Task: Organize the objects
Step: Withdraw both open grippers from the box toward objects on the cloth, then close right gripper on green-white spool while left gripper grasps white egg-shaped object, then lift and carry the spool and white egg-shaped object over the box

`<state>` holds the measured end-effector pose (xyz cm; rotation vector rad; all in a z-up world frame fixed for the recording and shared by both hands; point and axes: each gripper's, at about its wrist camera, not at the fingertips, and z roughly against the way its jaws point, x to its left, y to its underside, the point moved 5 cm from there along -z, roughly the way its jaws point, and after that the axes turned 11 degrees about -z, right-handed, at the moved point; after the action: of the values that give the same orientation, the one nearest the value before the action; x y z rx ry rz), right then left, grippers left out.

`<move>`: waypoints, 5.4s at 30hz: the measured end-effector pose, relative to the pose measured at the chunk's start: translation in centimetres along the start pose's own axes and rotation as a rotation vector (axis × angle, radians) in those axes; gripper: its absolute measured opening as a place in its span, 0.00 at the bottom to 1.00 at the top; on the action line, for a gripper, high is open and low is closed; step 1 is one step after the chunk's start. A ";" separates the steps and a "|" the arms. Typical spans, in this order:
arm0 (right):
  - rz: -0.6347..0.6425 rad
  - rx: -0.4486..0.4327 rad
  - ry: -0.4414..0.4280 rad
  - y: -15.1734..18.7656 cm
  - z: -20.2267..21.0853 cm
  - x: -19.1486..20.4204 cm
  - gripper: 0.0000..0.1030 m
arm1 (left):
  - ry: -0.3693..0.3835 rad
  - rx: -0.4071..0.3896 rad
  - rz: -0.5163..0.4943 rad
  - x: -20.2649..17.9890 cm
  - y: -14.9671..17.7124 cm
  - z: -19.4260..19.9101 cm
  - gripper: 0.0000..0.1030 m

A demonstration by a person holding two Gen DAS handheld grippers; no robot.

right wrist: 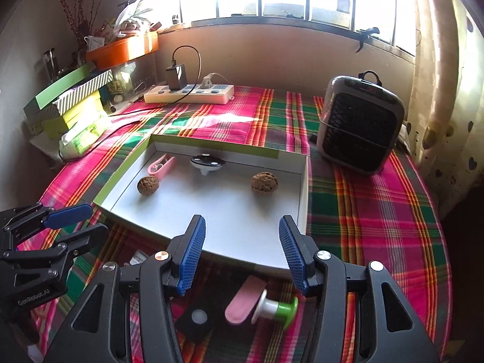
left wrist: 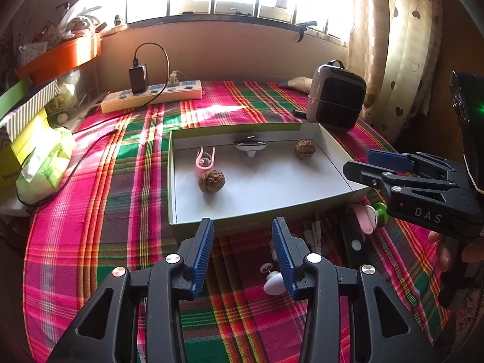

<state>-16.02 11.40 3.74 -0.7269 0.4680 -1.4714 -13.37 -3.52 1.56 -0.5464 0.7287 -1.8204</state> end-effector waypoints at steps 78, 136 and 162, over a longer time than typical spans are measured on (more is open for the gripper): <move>-0.164 0.094 0.105 5.3 -1.7 -6.6 0.48 | 0.062 0.101 0.027 -2.7 3.7 -2.6 0.38; -0.139 0.041 0.043 4.4 0.1 -5.5 0.33 | 0.025 0.040 0.012 -1.8 1.9 -1.0 0.21; -0.043 0.049 -0.073 0.0 -1.7 -1.3 0.33 | -0.001 0.020 0.022 -0.1 -0.7 -1.7 0.21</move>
<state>-17.30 12.38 2.37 -0.7530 0.3610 -1.4859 -14.89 -2.88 0.84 -0.5236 0.7123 -1.8054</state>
